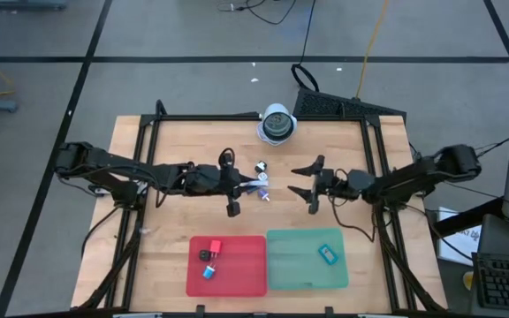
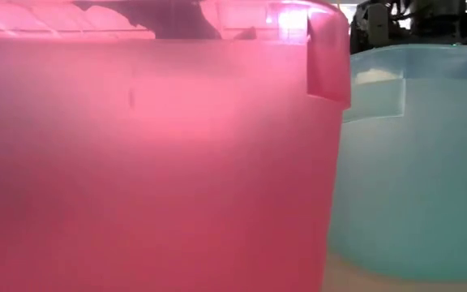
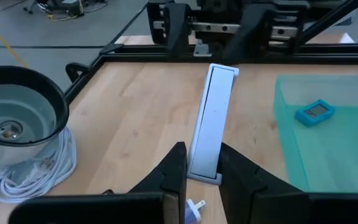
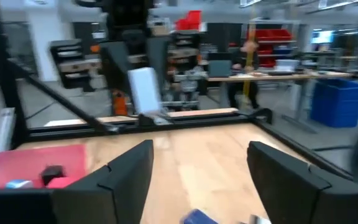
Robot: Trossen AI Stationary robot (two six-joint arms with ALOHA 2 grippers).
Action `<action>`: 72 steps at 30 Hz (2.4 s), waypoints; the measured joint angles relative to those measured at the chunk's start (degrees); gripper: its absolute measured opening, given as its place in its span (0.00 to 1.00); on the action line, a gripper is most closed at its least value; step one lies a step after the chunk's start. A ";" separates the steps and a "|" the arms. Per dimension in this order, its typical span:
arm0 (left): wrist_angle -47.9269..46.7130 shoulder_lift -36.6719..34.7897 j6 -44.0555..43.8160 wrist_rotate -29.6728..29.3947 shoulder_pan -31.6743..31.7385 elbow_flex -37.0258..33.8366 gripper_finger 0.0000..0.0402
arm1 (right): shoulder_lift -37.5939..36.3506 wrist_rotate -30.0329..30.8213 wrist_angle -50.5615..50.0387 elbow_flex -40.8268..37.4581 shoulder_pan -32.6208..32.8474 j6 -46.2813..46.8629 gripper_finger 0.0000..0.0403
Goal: Pick & Place Office items
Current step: Put the white digital clock into the blue bin
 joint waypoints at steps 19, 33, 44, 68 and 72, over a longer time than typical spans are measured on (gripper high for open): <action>5.69 5.81 -1.01 3.69 0.22 -0.04 0.15 | 13.98 -9.10 -1.36 11.70 0.04 0.11 0.60; 5.14 5.78 -1.54 3.74 0.48 -0.02 0.15 | 13.93 -9.13 -1.36 11.70 0.04 -0.09 0.34; 4.99 5.78 -2.59 3.70 0.48 -0.02 0.15 | 13.91 -8.84 -2.01 11.70 0.00 -1.44 0.15; -15.63 -11.78 -3.10 3.72 0.27 -0.40 0.45 | 13.37 -9.21 -3.85 11.66 0.04 -1.82 0.14; -17.96 -18.12 -0.86 4.65 -0.31 -3.76 0.48 | 13.36 -9.19 -4.55 11.66 0.04 -1.80 0.15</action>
